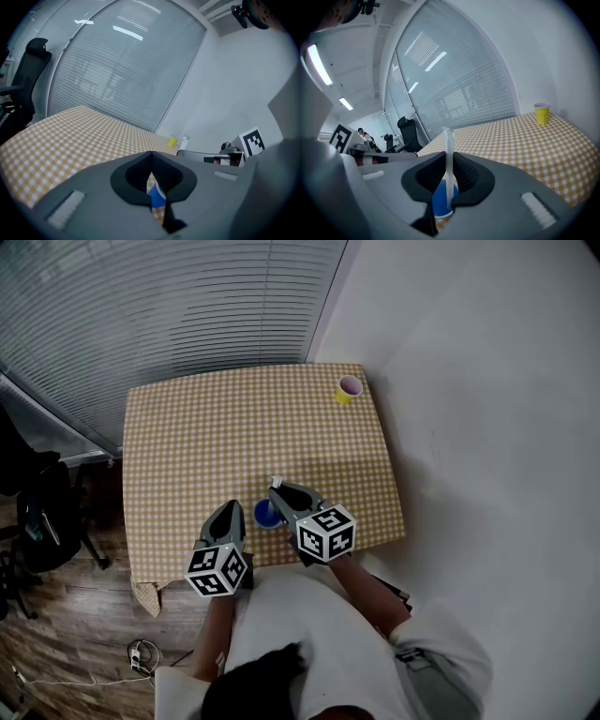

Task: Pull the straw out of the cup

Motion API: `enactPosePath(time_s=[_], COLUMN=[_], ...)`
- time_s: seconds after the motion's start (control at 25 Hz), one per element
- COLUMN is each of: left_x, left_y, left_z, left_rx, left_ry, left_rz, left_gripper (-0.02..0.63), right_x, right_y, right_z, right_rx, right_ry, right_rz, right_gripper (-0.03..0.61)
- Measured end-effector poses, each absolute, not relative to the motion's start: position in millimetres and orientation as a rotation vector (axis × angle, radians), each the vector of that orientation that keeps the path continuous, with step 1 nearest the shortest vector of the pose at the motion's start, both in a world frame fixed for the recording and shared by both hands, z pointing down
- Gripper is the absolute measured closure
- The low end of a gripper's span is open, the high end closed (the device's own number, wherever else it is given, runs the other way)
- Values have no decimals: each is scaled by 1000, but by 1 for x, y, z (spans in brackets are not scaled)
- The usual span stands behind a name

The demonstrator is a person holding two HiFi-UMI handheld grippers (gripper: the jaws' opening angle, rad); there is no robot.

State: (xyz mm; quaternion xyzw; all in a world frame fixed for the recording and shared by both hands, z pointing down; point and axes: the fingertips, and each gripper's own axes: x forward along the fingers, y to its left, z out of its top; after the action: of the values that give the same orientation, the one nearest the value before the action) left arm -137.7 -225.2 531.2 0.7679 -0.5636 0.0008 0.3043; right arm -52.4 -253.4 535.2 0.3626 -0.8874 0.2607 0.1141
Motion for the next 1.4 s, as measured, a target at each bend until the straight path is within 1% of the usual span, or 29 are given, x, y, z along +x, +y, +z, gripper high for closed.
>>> enactPosePath(time_s=[0.44, 0.88, 1.4], left_x=[-141, -146, -143], left_y=[-221, -215, -211], left_z=[534, 535, 531], left_rx=[2004, 1959, 1957], left_ry=[-1514, -1553, -1581], left_rz=[11, -17, -30], left_gripper=[601, 601, 601], right_x=[-56, -56, -39], right_y=[-254, -252, -261], right_z=[509, 507, 473], right_rx=[1035, 967, 980], right_ry=[-2685, -2681, -2769], right_rz=[822, 859, 867], right_gripper=[528, 529, 529])
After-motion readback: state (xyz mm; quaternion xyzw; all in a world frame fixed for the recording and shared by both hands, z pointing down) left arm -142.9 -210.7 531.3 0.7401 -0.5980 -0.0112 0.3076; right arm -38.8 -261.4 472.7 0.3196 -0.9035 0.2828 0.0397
